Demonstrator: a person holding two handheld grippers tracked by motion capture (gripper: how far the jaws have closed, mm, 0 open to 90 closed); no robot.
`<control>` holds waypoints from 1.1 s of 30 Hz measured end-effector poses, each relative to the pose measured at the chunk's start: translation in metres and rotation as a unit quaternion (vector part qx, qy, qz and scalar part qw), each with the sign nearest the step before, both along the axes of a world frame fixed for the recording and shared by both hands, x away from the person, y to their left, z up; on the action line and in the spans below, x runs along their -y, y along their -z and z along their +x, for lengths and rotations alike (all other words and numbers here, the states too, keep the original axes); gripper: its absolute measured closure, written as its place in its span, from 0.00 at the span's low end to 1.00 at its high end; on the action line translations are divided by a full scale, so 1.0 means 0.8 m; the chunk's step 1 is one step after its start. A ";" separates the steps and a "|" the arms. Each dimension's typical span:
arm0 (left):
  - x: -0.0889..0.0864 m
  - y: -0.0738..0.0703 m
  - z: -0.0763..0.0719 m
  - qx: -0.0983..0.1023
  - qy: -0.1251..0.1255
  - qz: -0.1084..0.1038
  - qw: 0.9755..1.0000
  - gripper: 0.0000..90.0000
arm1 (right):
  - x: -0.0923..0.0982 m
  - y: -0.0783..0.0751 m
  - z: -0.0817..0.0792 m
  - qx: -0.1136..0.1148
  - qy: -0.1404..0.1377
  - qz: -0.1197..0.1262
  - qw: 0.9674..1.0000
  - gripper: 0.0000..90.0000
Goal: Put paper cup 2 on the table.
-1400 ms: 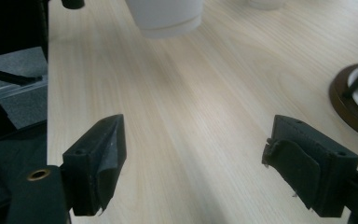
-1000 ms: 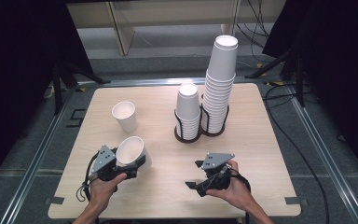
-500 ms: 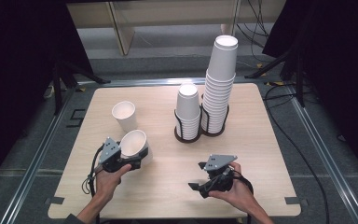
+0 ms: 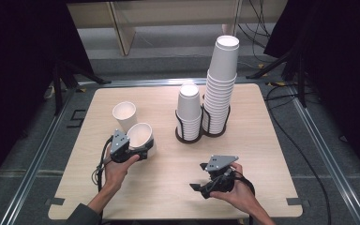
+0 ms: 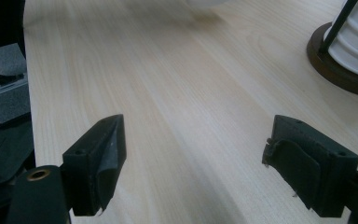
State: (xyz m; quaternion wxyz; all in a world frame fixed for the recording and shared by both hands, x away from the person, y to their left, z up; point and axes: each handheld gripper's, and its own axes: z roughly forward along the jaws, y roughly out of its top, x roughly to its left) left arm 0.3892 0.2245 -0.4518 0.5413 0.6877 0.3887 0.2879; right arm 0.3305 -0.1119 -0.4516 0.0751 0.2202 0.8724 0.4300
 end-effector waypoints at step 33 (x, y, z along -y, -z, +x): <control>0.028 0.012 0.059 -0.002 -0.038 0.019 0.999 0.17 | -0.001 0.004 0.000 -0.004 -0.004 -0.006 1.000 0.22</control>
